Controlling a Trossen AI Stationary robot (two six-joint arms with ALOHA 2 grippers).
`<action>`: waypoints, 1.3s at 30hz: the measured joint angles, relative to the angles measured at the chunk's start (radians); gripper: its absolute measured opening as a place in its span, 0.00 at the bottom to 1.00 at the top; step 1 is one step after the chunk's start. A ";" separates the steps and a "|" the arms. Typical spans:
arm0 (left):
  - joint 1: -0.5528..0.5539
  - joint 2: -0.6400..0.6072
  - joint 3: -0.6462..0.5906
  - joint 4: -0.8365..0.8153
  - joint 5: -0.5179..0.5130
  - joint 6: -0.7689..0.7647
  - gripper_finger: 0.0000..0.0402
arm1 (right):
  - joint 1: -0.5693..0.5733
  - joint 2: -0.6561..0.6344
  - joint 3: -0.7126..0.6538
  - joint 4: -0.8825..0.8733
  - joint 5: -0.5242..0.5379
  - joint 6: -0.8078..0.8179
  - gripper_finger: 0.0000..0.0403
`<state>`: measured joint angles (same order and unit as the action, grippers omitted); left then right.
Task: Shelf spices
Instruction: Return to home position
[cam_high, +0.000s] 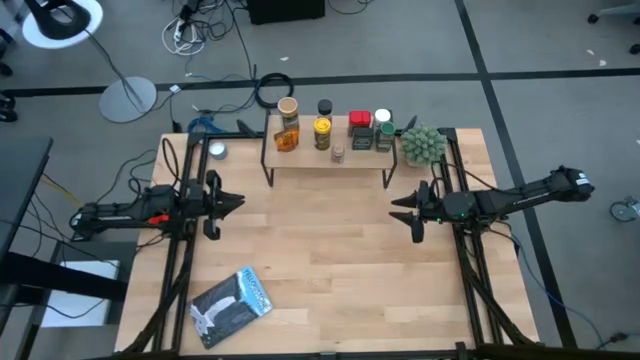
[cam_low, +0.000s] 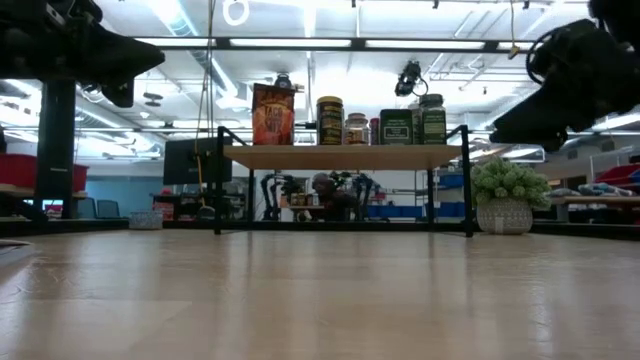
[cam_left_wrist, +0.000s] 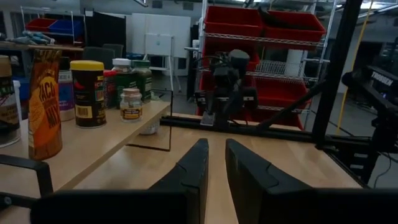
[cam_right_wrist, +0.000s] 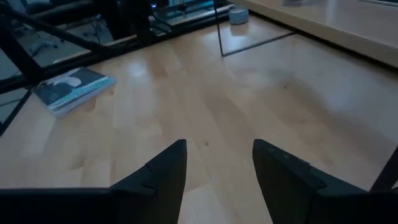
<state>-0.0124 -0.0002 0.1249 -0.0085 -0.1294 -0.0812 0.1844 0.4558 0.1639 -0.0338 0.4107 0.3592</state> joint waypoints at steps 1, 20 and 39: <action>0.000 0.000 0.000 0.000 -0.002 -0.001 0.15 | 0.001 -0.023 -0.014 0.000 -0.002 -0.010 0.46; 0.000 0.000 0.000 -0.017 -0.004 -0.001 0.15 | -0.003 -0.455 -0.039 -0.178 -0.108 -0.130 0.47; -0.001 0.005 -0.116 0.050 0.006 0.029 0.15 | -0.011 -0.453 -0.110 -0.040 -0.143 -0.157 0.47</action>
<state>-0.0135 0.0048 0.0086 0.0418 -0.1239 -0.0520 0.1735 0.0032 0.0536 -0.0738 0.2673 0.2025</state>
